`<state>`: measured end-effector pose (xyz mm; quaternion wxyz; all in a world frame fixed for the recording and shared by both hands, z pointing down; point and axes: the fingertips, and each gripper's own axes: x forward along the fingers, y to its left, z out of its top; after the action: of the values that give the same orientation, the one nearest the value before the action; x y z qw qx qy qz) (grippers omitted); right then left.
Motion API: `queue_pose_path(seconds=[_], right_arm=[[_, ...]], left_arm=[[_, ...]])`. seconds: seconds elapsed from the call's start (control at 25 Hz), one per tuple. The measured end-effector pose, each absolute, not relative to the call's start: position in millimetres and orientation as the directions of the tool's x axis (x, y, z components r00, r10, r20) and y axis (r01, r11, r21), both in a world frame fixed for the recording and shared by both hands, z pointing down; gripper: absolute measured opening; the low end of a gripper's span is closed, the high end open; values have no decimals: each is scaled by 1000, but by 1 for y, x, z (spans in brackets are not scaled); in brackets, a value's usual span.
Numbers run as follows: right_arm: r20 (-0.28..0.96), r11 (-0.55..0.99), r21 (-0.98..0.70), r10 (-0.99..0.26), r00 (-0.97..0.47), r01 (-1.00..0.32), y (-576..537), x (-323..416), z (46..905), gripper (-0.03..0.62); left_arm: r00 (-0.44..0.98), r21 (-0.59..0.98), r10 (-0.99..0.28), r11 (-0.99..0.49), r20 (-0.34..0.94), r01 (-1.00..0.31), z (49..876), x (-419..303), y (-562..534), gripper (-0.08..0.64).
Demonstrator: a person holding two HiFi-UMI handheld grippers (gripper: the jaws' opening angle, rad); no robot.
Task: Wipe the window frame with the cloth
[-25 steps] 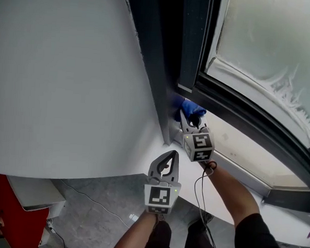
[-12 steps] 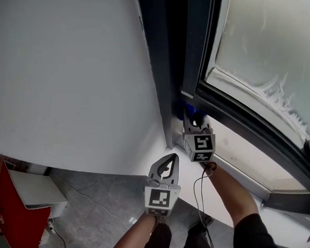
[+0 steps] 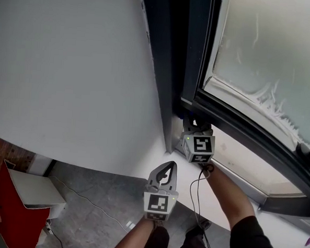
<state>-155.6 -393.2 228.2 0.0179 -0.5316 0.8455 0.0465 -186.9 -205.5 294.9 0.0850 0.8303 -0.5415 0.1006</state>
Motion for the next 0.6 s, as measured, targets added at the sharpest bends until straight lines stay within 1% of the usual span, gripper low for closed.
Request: queue_pose_path(seconds=[0.16,0.36,0.48,0.6], right_arm=[[-73,411,62,-907,-415,-909,-392,-153,224,41],[-143,397,71,-904,-403,-915,-386,-157,202,41],[-118,394,65,-909,-399,-917,-384,-155,205,41],[-113,394,58,-910,-398,-917,-383,-156,203,41]], left_arm=[[390,37,-878,-396,276,-917,293,-190,-195,6],[375,25,-886,-383,273,-923,285,-197,-189,6],[366,-11,-885,-385,289,-923,277,-204,-185,6],[359,1,-891,-373,278,-928,272,-206,-182,5]])
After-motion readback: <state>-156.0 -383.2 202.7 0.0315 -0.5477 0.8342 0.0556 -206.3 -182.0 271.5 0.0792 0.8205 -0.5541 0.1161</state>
